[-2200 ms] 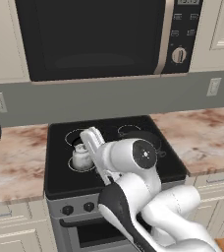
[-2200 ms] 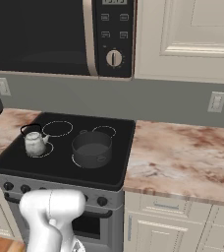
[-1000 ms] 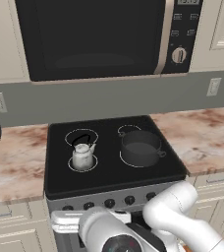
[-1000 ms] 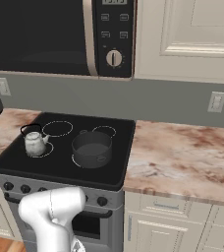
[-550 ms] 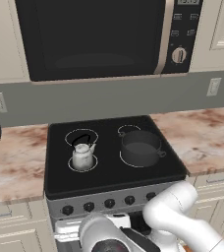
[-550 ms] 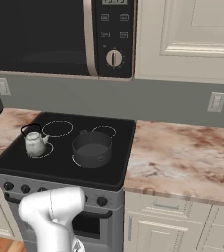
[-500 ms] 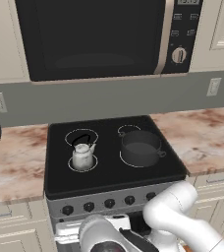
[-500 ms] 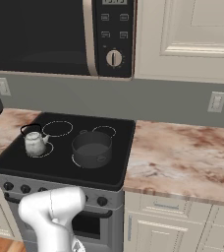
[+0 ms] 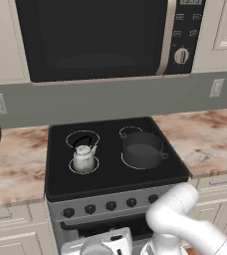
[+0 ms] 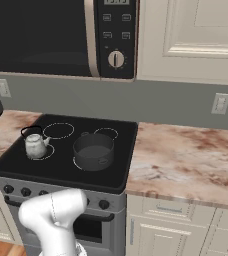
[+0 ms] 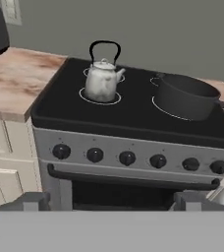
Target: Pick the kettle from the counter and place it on a stove burner. Then turn the burner on.
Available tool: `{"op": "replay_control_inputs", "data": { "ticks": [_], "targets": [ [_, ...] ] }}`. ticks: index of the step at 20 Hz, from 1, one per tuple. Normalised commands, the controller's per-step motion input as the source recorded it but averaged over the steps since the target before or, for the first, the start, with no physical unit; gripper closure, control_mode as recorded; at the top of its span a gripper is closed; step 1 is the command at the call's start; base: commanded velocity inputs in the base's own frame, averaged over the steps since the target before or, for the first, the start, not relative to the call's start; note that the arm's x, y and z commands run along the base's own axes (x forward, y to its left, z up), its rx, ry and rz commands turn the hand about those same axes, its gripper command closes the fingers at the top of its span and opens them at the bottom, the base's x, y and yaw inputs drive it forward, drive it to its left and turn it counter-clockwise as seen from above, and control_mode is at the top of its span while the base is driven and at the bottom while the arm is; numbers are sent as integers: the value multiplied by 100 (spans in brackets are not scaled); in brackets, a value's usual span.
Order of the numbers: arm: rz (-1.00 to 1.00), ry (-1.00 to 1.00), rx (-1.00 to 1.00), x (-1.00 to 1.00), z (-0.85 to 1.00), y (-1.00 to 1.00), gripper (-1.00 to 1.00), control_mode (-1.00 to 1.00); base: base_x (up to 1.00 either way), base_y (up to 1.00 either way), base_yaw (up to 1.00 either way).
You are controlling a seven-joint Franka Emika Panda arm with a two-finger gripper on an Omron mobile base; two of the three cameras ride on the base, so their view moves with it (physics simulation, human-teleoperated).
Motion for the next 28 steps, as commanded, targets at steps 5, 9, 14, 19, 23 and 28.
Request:
{"op": "replay_control_inputs", "data": {
  "ticks": [5, 9, 14, 19, 23, 28],
  "targets": [
    [0, -19, -1, 34, -50, -14, -100, -100, 0, 0, 0],
    [0, -20, 6, 47, -39, -6, -100, -100, 0, 0, 0],
    [0, -18, 11, 45, -37, 0, -100, -100, 0, 0, 0],
    [0, -15, 4, 42, -27, 0, -100, -100, 0, 0, 0],
    [0, -3, 0, 44, -17, 1, -100, -100, 0, 0, 0],
    [-1, 0, -5, 40, -22, 15, -100, -100, 0, 0, 0]
  ]
}}
